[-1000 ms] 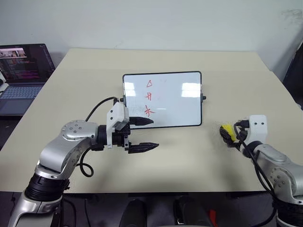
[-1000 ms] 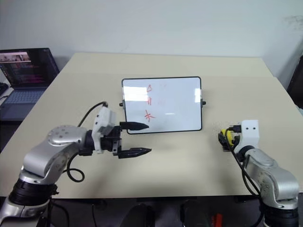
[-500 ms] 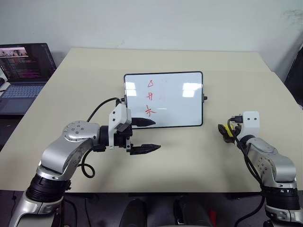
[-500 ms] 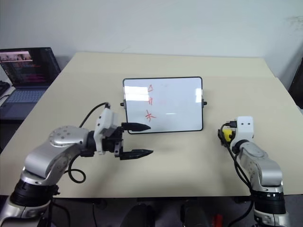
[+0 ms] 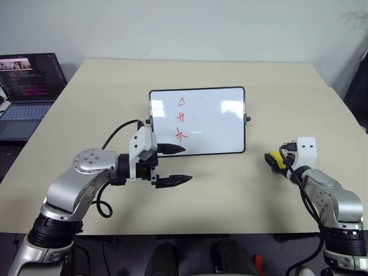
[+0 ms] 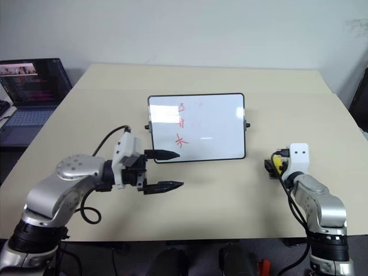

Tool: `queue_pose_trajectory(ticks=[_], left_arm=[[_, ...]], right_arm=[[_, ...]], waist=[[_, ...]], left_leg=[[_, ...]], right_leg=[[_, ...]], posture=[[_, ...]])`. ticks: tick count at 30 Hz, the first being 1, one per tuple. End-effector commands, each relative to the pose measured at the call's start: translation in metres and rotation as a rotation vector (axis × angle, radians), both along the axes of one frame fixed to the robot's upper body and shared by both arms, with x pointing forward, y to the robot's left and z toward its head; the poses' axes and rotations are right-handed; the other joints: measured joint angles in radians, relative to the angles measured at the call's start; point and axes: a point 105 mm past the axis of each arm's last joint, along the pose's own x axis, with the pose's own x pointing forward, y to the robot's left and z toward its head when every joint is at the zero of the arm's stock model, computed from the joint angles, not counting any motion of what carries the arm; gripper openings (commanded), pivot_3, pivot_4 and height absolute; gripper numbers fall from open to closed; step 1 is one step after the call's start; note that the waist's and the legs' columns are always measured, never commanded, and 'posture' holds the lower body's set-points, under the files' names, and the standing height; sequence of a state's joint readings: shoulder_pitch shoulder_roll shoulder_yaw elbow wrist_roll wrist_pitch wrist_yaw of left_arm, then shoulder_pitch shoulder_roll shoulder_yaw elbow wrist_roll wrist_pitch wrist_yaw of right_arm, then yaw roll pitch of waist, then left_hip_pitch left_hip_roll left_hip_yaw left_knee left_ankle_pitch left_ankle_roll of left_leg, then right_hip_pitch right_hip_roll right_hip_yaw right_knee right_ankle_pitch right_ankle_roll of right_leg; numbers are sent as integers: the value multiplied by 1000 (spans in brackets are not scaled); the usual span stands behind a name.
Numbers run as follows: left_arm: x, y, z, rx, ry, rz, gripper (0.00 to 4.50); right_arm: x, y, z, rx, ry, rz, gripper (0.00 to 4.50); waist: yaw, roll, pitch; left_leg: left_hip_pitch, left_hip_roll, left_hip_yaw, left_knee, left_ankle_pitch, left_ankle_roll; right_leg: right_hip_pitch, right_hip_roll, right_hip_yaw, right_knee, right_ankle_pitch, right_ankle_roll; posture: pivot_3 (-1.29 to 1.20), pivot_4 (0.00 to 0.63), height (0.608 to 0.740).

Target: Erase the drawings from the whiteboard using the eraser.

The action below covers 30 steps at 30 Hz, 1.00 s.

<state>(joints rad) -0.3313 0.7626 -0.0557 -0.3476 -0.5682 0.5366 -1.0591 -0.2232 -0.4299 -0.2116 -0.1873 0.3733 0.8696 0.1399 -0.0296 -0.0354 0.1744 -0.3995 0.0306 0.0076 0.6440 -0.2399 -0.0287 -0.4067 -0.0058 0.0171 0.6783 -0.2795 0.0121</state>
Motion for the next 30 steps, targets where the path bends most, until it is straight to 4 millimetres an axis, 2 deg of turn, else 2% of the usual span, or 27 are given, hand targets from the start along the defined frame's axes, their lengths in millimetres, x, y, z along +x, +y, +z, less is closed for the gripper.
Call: queue_pose_trajectory(ticks=[1, 4, 9, 10, 11, 19, 25, 26, 29, 30], left_arm=[[-3, 2, 11, 11, -59, -3, 4500], [-3, 3, 11, 17, -58, 3, 4500], [-4, 5, 10, 17, -64, 20, 4500], [-5, 5, 9, 15, -64, 25, 4500], [-5, 5, 8, 15, -62, 28, 4500], [-13, 7, 2, 21, -41, 38, 4500], [-13, 7, 1, 25, -42, 39, 4500], [-12, 7, 1, 26, -43, 38, 4500], [-13, 6, 2, 28, -49, 25, 4500], [-14, 6, 3, 29, -51, 17, 4500]], right_arm=[[4, -8, 11, -18, -35, -9, 4458], [6, -9, 10, -19, -27, -8, 3588], [7, -10, 10, -5, -33, -12, 1761], [7, -10, 9, -2, -34, -11, 1454], [7, -9, 9, 0, -34, -8, 1374], [0, -1, 1, 9, -14, 47, 1373], [1, 3, 7, 0, -47, 68, 1373], [2, 3, 9, -6, -57, 67, 2109], [1, 1, 13, -26, -60, 75, 3028], [-1, 1, 14, -30, -59, 76, 3481]], waist=[[0, 0, 0], [-1, 0, 0], [-1, 0, 0], [-1, 0, 0], [-1, 0, 0], [0, 0, 0], [-1, 0, 0], [-1, 0, 0], [0, 0, 0], [0, 0, 0]], left_leg=[[0, 0, 0, 0, 0, 0], [0, 0, 0, 0, 0, 0], [0, 0, 0, 0, 0, 0], [0, 0, 0, 0, 0, 0], [0, 0, 0, 0, 0, 0], [0, 0, 0, 0, 0, 0], [1, 0, 0, 0, 0, 0], [1, 0, 0, 0, 0, 0], [1, 0, 0, 0, 0, 0], [1, 0, 0, 0, 0, 0]], right_leg=[[0, 0, 0, 0, 0, 0], [0, 0, 0, 0, 0, 0], [0, 0, 0, 0, 0, 0], [0, 0, 0, 0, 0, 0], [0, 0, 0, 0, 0, 0], [0, 0, 0, 0, 0, 0], [0, 0, 0, 0, 0, 0], [0, 0, 0, 0, 0, 0], [0, 0, 0, 1, 0, 0], [0, 0, 0, 1, 0, 0]], posture=[[0, 150, 740], [0, 150, 740], [0, 150, 740], [0, 150, 740], [0, 150, 740], [0, 150, 740], [0, 150, 740], [0, 150, 740], [0, 150, 740], [0, 150, 740]])
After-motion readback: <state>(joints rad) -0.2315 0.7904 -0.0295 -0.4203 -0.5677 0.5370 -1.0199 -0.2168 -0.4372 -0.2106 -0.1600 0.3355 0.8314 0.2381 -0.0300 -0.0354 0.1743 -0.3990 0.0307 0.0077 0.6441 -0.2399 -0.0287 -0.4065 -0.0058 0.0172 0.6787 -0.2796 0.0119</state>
